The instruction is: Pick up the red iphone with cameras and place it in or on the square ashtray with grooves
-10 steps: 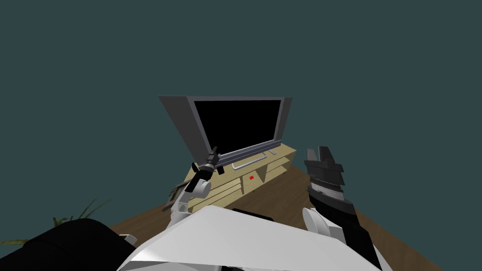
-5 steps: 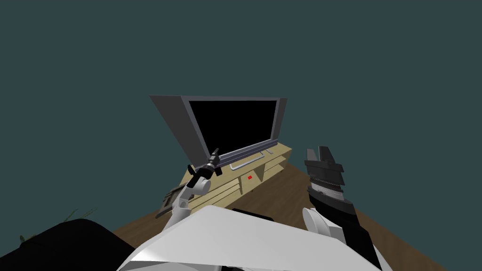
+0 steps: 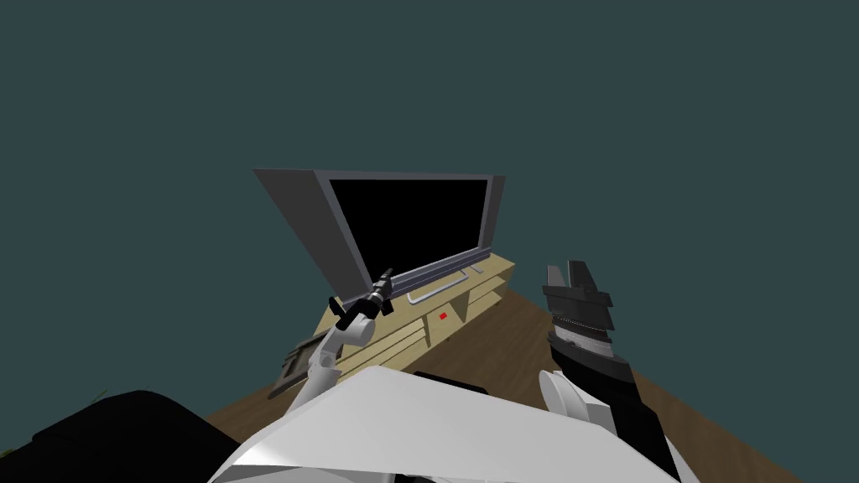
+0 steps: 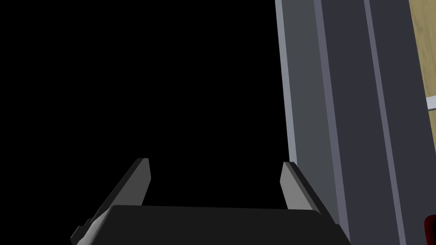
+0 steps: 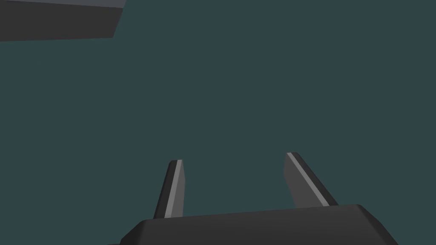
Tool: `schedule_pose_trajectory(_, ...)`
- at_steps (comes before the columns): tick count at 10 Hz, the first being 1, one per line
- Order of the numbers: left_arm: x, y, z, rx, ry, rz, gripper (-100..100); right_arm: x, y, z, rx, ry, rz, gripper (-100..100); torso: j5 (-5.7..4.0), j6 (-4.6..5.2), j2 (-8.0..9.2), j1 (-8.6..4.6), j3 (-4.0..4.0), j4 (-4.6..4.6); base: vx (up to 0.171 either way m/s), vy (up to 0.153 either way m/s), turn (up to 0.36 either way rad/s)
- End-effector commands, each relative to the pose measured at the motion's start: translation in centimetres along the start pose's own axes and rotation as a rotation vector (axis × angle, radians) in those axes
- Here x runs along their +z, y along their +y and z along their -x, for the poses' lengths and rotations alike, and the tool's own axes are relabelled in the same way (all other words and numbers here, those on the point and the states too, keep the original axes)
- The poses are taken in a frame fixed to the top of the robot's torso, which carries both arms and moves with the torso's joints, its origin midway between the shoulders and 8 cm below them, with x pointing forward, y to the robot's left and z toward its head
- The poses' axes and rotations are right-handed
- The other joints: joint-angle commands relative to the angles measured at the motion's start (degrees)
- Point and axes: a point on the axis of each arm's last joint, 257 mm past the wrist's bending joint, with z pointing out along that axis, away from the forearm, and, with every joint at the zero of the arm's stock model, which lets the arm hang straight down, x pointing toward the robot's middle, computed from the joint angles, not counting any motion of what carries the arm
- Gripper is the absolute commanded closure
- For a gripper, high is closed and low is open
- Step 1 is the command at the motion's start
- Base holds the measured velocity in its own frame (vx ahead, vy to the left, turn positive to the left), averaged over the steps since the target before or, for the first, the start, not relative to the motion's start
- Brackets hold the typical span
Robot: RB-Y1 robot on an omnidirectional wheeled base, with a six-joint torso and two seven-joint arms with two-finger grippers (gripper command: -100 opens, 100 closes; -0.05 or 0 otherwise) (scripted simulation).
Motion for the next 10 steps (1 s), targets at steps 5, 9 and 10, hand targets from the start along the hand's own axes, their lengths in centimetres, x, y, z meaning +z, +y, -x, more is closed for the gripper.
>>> schedule_pose_trajectory(5, 0.6, 4.3, 0.3, 0.018, 0.025, 0.167, -100, 0.0, 0.0, 0.0, 0.000, 0.000, 0.000, 0, 0.00, -0.01, 0.01, 0.02, 0.01, 0.00, -0.004, 0.003, -0.101)
schedule_pose_trajectory(9, 1.0, 7.2, 0.8, 0.036, 0.048, 0.281, -100, 0.0, 0.0, 0.0, 0.000, 0.000, 0.000, 0, 0.00, -0.01, 0.01, 0.01, 0.01, 0.00, -0.005, 0.001, -0.096)
schedule_pose_trajectory(10, 0.7, 7.9, 0.8, 0.036, 0.050, 0.309, -100, 0.0, 0.0, 0.0, 0.000, 0.000, 0.000, 0, 0.00, 0.03, 0.01, 0.00, 0.00, 0.00, -0.007, 0.004, -0.117)
